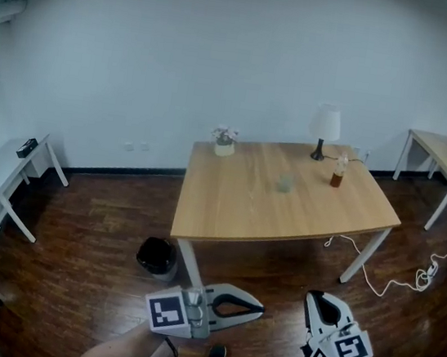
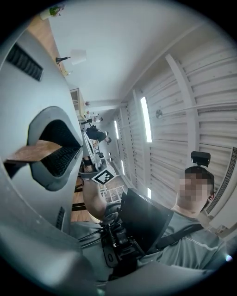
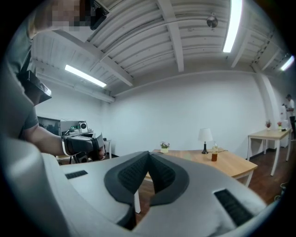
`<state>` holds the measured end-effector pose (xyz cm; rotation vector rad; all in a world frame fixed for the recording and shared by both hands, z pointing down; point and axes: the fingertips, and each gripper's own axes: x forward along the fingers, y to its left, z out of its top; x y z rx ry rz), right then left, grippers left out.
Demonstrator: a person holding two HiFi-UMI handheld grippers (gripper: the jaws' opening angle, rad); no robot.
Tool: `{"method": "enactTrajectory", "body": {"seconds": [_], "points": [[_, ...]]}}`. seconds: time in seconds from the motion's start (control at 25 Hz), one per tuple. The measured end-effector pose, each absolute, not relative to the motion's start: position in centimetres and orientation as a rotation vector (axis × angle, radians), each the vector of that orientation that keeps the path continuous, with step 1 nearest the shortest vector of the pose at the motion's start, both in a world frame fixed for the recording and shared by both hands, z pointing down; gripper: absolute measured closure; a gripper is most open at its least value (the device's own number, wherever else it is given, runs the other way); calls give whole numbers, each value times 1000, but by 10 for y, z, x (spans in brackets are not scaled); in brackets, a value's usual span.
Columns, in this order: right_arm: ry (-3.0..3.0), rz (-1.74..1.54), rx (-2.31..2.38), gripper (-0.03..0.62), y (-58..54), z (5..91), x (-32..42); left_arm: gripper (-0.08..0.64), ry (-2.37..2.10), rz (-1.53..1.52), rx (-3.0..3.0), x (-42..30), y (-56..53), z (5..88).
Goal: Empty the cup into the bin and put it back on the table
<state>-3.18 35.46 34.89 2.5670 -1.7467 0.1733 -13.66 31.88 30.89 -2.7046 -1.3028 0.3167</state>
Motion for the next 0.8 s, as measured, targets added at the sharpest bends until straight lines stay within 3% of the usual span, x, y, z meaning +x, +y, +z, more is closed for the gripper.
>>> {"method": "enactTrajectory", "body": {"seconds": [0.8], "points": [[-1644, 187, 2598, 591, 195, 339, 151, 568, -1320, 355, -2728, 44, 149, 302]]}}
